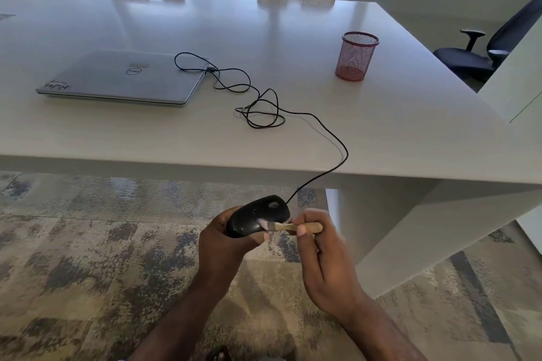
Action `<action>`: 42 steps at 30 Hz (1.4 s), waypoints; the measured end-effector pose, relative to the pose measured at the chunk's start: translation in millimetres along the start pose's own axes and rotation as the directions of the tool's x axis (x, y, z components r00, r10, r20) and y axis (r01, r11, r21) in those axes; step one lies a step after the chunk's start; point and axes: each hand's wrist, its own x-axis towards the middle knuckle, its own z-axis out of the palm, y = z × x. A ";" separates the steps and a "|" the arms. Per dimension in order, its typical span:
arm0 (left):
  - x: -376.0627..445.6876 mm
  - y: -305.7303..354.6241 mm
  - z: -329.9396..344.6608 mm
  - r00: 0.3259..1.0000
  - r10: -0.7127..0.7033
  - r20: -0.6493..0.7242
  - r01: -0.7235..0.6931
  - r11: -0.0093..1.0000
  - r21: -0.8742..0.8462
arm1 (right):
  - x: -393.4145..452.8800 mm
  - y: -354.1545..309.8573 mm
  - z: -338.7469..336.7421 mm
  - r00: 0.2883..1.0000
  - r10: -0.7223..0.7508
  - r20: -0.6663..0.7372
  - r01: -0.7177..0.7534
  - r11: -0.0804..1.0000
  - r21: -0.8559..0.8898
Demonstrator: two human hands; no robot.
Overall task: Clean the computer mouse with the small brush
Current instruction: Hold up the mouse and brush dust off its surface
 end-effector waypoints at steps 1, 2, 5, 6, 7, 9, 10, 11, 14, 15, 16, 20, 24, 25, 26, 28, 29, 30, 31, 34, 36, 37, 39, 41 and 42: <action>-0.1 0.1 -0.3 1.000 -0.002 -0.002 0.002 1.000 -0.004 | 1.9 0.2 -2.1 0.999 -0.006 -0.045 0.006 1.000 0.007; -0.2 0.5 -0.7 1.000 -0.006 -0.005 0.006 1.000 -0.009 | 3.8 1.6 -4.7 0.995 -0.001 -0.095 0.001 1.000 -0.002; -0.8 2.1 -1.5 1.000 -0.009 -0.007 0.009 1.000 -0.018 | 5.7 8.8 -12.8 0.981 0.040 -0.191 -0.055 0.996 -0.075; -0.9 2.9 -1.4 1.000 -0.008 -0.008 0.008 1.000 -0.020 | 5.1 10.5 -13.9 0.980 0.049 -0.192 -0.069 0.992 -0.102; -1.1 3.7 -1.1 1.000 -0.007 -0.008 0.007 1.000 -0.024 | 4.0 11.0 -13.4 0.983 0.055 -0.175 -0.079 0.988 -0.132; -1.1 4.4 -0.7 1.000 -0.006 -0.006 0.006 1.000 -0.028 | 0.8 8.6 -8.2 0.991 0.058 -0.118 -0.075 0.985 -0.152; -1.1 4.3 -0.5 1.000 -0.007 -0.005 0.007 1.000 -0.028 | -0.9 6.3 -4.4 0.994 0.051 -0.094 -0.063 0.989 -0.130; -0.9 3.8 -0.4 1.000 -0.011 -0.005 0.011 1.000 -0.028 | -2.6 3.9 -0.5 0.996 0.045 -0.074 -0.053 0.993 -0.103; -0.4 1.2 0.5 1.000 -0.016 0.003 0.016 0.999 -0.030 | -6.0 -4.2 7.9 0.999 0.031 -0.012 -0.032 0.999 -0.031; -0.5 0.7 0.6 1.000 -0.013 0.005 0.013 1.000 -0.023 | -6.4 -5.8 8.8 1.000 0.016 -0.011 -0.017 1.000 -0.014; -0.5 0.5 0.5 1.000 -0.011 0.005 0.011 1.000 -0.020 | -6.1 -6.7 8.4 1.000 0.005 -0.026 -0.005 1.000 0.002; -1.1 1.8 -2.8 1.000 -0.013 -0.008 0.013 0.999 -0.044 | -2.9 -0.3 -2.2 0.982 0.009 -0.189 -0.018 0.999 -0.048; -1.7 3.3 -3.2 1.000 -0.016 -0.014 0.016 0.999 -0.050 | -3.9 3.0 -2.7 0.978 0.033 -0.207 -0.059 0.991 -0.120; -1.6 2.8 -2.6 1.000 -0.020 -0.011 0.019 0.999 -0.047 | -5.3 1.3 0.5 0.985 0.025 -0.169 -0.042 0.994 -0.097; -1.4 2.2 -1.8 1.000 -0.026 -0.006 0.025 0.999 -0.043 | -6.4 -1.1 4.2 0.991 0.016 -0.132 -0.025 0.997 -0.070; -0.5 0.2 -0.6 0.999 -0.037 0.005 0.037 0.999 -0.032 | -8.7 -6.5 10.8 0.998 0.009 -0.069 -0.011 1.000 -0.025; -0.3 -0.9 -0.2 0.999 -0.041 0.007 0.041 0.999 -0.028 | -9.7 -8.6 13.4 0.999 0.008 -0.039 -0.009 1.000 -0.009; -0.2 -1.2 0.4 0.999 -0.042 0.006 0.042 0.999 -0.026 | -10.8 -10.1 15.3 1.000 0.006 -0.013 -0.006 1.000 0.003; -0.4 -1.0 0.7 0.999 -0.041 0.002 0.041 0.999 -0.023 | -11.2 -11.0 16.1 1.000 0.004 0.000 -0.004 1.000 0.015; -1.9 1.3 0.5 1.000 -0.025 -0.002 0.025 1.000 -0.007 | -9.0 -10.1 11.2 0.997 0.007 -0.071 -0.004 0.999 0.040; -2.7 2.3 -0.9 1.000 -0.020 -0.008 0.020 1.000 -0.006 | -5.0 -6.9 4.7 0.987 0.020 -0.157 -0.020 1.000 0.004; -3.1 2.5 -1.5 1.000 -0.016 -0.017 0.016 1.000 -0.001 | -3.5 -5.0 2.0 0.981 0.029 -0.191 -0.037 0.999 -0.035; -3.9 3.1 -1.4 1.000 -0.014 -0.027 0.014 1.000 0.008 | -1.4 -3.7 0.7 0.978 0.057 -0.199 -0.078 0.992 -0.099; -4.3 3.3 0.1 0.999 -0.019 -0.036 0.020 1.000 0.013 | -2.1 -6.6 5.2 0.989 0.076 -0.126 -0.090 0.990 -0.109; -4.4 3.2 0.9 0.999 -0.017 -0.038 0.017 1.000 0.019 | -3.2 -8.8 8.4 0.994 0.075 -0.083 -0.083 0.991 -0.104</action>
